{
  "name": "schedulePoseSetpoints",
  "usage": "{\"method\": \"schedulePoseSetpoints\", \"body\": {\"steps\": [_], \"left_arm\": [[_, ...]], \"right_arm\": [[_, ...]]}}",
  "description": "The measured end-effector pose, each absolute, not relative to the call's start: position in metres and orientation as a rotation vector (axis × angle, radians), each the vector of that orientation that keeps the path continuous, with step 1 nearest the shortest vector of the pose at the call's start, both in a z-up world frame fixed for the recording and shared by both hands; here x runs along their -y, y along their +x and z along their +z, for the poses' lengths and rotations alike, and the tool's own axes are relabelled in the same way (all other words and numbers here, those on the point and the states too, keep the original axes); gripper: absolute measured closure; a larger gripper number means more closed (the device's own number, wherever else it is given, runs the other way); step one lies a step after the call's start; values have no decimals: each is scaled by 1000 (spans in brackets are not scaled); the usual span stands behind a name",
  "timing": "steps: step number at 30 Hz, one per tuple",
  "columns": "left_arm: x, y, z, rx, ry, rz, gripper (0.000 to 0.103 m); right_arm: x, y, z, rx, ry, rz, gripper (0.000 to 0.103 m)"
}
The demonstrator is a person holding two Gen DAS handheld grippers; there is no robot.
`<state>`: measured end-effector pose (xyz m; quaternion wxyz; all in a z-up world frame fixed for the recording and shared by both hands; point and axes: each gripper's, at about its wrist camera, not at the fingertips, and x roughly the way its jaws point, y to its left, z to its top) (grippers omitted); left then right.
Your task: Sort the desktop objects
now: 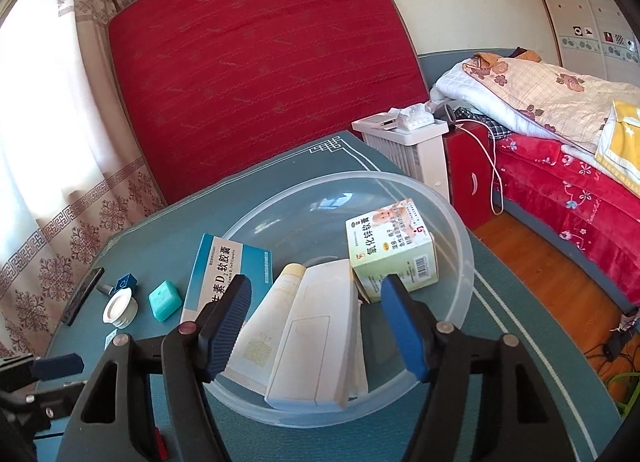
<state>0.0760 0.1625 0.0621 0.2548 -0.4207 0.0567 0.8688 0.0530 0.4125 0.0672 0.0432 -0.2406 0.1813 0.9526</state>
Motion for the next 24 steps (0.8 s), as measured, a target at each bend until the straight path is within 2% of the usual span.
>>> {"method": "schedulePoseSetpoints", "body": {"steps": [9, 15, 16, 17, 18, 19, 20, 24], "left_arm": [[-181, 105, 31, -401, -1134, 2315, 27], [-179, 95, 13, -416, -1165, 2348, 27], [-178, 92, 10, -412, -1176, 2353, 32], [-177, 89, 5, -402, -1198, 2346, 43], [-175, 88, 4, -383, -1201, 2342, 44], [-174, 88, 6, -371, -1196, 2349, 52], [-175, 88, 8, -371, -1200, 2344, 67], [-177, 88, 21, -336, -1180, 2346, 68]], "right_arm": [[-416, 57, 67, -570, -733, 2895, 31], [-417, 58, 67, -575, -726, 2888, 31], [-418, 59, 68, -575, -724, 2887, 31], [-418, 59, 68, -575, -721, 2885, 31], [-418, 60, 68, -575, -718, 2883, 31], [-419, 61, 68, -577, -715, 2881, 31], [-419, 61, 68, -579, -710, 2879, 31], [-422, 63, 69, -589, -702, 2867, 31]]}}
